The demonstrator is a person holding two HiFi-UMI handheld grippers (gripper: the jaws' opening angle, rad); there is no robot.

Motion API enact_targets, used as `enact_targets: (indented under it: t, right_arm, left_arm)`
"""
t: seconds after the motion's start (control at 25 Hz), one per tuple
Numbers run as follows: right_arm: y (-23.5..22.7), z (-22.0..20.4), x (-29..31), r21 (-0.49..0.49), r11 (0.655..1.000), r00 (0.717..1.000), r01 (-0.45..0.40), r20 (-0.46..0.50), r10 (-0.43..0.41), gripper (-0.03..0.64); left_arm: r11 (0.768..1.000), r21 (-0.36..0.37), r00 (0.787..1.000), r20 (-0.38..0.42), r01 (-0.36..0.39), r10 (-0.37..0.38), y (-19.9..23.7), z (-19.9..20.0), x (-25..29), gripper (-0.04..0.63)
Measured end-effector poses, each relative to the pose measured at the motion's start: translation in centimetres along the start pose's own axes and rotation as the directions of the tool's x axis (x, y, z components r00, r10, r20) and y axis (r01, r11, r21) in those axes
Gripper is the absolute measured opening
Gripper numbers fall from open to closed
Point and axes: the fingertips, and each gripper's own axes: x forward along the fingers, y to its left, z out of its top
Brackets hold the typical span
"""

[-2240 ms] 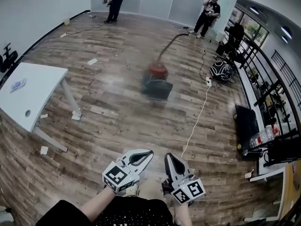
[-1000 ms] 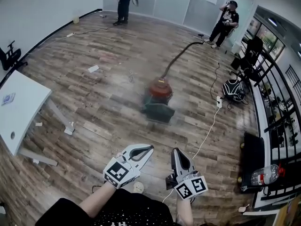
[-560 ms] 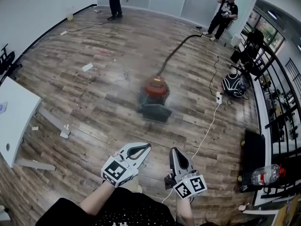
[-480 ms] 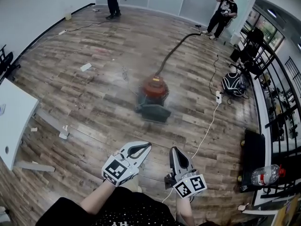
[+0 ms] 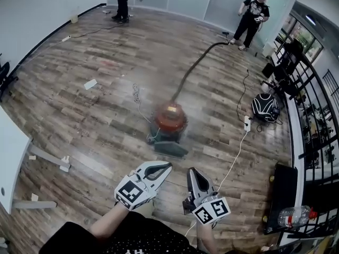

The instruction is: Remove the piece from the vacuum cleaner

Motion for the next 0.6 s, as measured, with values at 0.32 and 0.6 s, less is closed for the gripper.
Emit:
enact_targets:
  t: [0.32,0.6]
  right_arm:
    - [-7.8,2.2,10.3,-0.012,1.000,0.999,0.013,0.040,-0.012,0.012]
    - [-15.1,0.0,13.1,-0.056,0.996,0.998,0.067,0.019,-0.066,0.011]
  left_arm:
    - [0.999,0.030,1.000,-0.020,0.022,-0.021,10.3,-0.5,7.8,0.011]
    - [0.996,0.090,0.998,-0.054,0.022,-0.017,15.0,-4.7,12.4,0.011]
